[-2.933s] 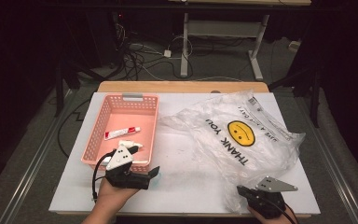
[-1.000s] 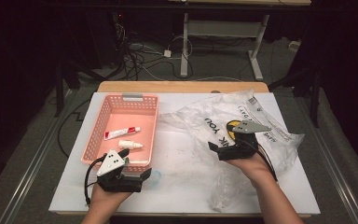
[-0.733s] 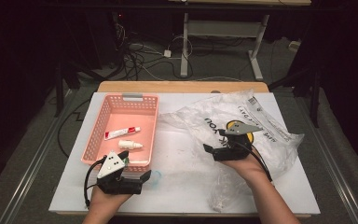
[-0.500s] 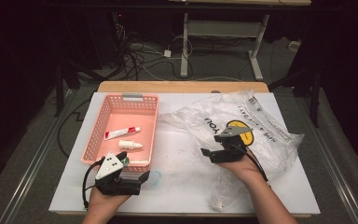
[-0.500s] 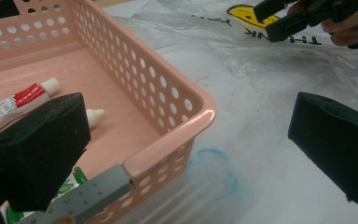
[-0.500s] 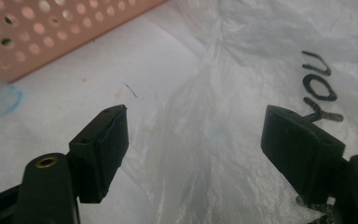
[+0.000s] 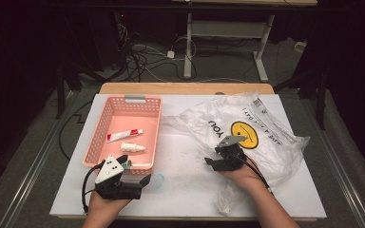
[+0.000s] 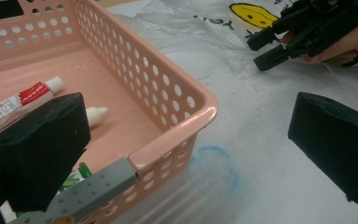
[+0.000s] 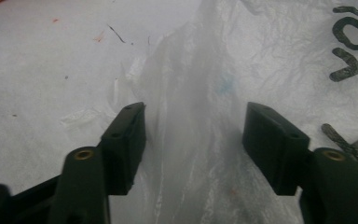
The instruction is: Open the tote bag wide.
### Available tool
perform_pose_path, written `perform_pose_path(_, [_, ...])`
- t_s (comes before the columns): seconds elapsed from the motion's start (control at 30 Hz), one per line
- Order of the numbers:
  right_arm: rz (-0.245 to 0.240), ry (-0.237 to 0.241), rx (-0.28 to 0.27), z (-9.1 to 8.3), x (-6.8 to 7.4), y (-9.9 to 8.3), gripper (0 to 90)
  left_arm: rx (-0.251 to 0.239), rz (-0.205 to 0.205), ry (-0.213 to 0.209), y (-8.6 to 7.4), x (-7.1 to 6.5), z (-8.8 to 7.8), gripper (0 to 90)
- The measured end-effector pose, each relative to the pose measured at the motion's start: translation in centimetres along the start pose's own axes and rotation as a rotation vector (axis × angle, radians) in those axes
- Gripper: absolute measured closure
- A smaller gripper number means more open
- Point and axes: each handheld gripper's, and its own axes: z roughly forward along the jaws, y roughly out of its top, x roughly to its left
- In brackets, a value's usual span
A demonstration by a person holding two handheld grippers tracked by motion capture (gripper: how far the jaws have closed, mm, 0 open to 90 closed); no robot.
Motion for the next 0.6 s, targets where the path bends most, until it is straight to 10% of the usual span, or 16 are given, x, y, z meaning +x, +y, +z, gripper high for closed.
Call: perform_pose_path(0.6, [0.006,-0.001,-0.099,-1.6,-0.5,-0.1,84.9,0.012,0.0,-0.01,0.0,-0.1,0.4,0.0])
